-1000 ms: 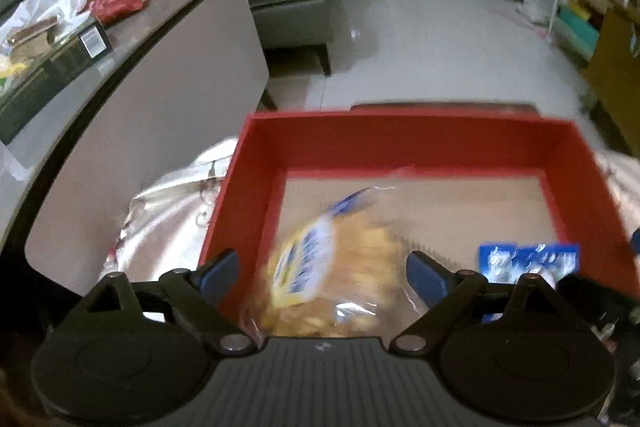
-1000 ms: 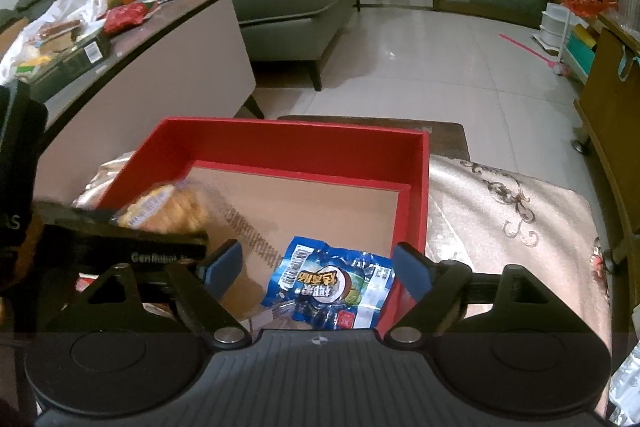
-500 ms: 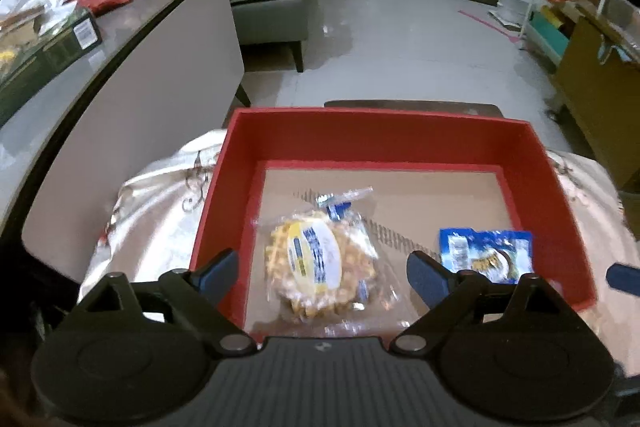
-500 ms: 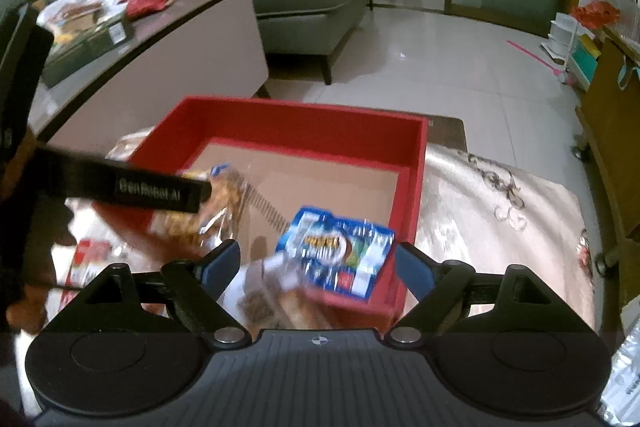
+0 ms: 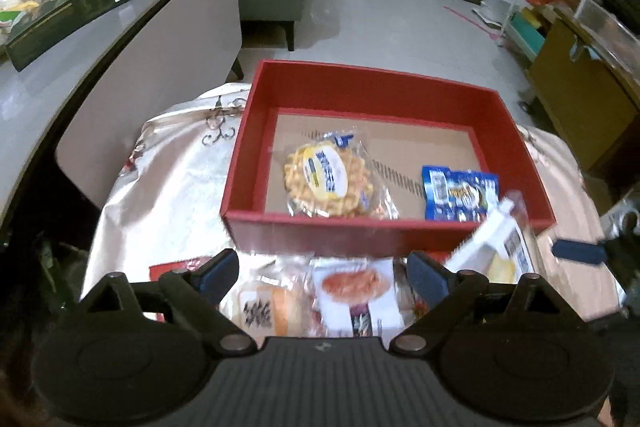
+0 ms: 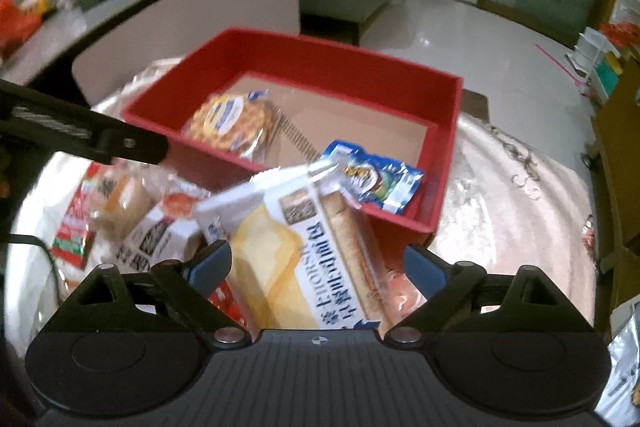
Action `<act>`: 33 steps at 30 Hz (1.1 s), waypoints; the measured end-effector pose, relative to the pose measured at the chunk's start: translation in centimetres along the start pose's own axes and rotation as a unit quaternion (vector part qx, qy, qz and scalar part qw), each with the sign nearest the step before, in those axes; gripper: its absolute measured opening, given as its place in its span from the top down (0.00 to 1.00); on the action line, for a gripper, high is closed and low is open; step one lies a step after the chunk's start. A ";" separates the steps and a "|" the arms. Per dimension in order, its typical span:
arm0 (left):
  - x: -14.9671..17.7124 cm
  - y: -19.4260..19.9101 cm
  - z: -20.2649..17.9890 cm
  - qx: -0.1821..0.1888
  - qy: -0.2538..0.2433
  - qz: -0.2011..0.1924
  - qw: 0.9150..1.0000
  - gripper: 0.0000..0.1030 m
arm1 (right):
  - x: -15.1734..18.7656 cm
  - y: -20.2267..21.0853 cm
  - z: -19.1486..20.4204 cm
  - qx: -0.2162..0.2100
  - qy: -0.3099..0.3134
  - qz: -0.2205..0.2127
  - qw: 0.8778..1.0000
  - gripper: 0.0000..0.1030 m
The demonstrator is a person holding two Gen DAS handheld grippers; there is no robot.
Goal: Organize snacks
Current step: 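Grasp the white-and-yellow HORSH toast bread pack with the right tool, then grasp the white spicy-strip packet with the left tool while the right tool lifts the bread pack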
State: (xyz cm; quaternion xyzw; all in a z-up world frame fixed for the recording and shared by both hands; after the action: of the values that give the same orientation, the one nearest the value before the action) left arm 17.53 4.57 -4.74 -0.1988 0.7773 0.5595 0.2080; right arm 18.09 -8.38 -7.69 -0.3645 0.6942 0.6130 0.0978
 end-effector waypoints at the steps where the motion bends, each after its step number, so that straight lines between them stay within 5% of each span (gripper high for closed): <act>1: 0.3 0.4 0.0 0.002 -0.004 -0.001 1.000 0.16 | 0.1 -0.1 0.2 0.000 0.005 0.001 1.000 0.07; 9: 3.0 3.0 -0.8 0.039 -0.042 0.007 0.998 0.16 | 0.5 -1.0 1.0 -0.001 0.028 0.012 1.000 0.04; 20: 4.7 -0.5 -1.6 0.062 -0.006 0.056 0.997 0.17 | 1.4 -3.4 2.1 0.033 0.060 0.029 0.997 0.04; 33: 5.0 -4.2 -1.7 0.018 0.001 0.074 0.997 0.17 | 1.9 -3.0 -0.7 0.031 0.005 0.056 0.998 0.16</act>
State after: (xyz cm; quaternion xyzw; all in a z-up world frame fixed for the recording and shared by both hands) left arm 15.47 1.35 -10.29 -0.1376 0.7999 0.5592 0.1687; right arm 18.81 -9.72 -10.99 -0.3245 0.7329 0.5937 0.0711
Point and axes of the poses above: each gripper's, at about its wrist camera, not at the fingertips, and y roughly against the way its jaws point, z to its left, x to its underside, the point moved 9 cm from there along -y, roughly the way its jaws point, and after that the axes turned 15 degrees about x, right-handed, at the moved point
